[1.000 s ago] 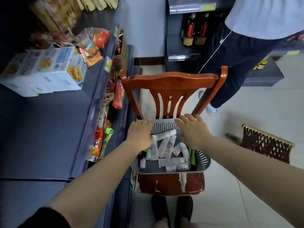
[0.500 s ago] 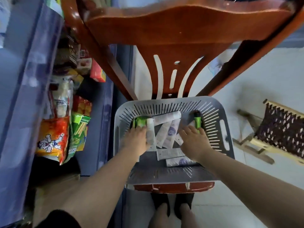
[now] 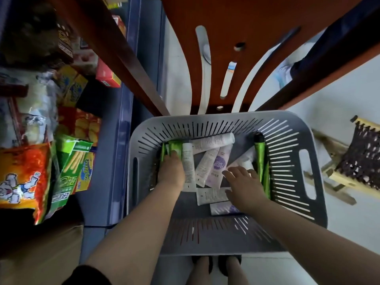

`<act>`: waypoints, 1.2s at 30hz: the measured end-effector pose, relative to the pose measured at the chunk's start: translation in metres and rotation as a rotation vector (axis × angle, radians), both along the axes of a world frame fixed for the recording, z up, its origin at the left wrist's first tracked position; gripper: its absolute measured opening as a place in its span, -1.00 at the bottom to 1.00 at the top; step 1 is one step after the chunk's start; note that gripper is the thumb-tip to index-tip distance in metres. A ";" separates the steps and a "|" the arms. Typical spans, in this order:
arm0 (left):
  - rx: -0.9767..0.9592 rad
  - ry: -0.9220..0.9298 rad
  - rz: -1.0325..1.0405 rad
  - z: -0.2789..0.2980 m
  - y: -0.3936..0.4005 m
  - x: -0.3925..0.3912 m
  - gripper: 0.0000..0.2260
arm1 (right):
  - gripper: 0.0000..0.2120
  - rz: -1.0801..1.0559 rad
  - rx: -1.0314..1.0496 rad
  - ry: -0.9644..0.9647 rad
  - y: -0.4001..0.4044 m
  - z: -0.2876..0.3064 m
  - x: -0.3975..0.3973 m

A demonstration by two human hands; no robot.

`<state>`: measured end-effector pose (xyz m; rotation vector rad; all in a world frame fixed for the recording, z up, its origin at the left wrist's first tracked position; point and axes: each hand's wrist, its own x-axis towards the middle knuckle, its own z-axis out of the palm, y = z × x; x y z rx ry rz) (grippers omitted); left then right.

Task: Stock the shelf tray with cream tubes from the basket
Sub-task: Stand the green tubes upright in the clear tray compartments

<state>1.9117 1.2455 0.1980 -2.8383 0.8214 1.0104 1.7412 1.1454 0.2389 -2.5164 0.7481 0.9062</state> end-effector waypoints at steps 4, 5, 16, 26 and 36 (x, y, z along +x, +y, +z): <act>-0.127 0.072 0.223 -0.018 0.000 0.002 -0.64 | -0.47 -0.048 -0.017 -0.029 -0.002 0.000 -0.003; -0.150 0.114 0.283 -0.020 0.001 0.002 -0.74 | -0.47 -0.060 -0.020 -0.033 -0.003 0.000 -0.004; -0.377 0.541 0.738 0.062 0.041 -0.015 -0.44 | -0.46 -0.057 0.001 -0.026 -0.006 0.048 0.002; -0.761 0.401 0.837 0.186 0.082 0.002 -0.60 | -0.44 0.031 0.080 -0.149 0.016 0.149 0.065; -0.786 0.306 0.938 0.191 0.144 0.030 -0.44 | -0.47 -0.165 0.300 -0.144 0.057 0.129 0.110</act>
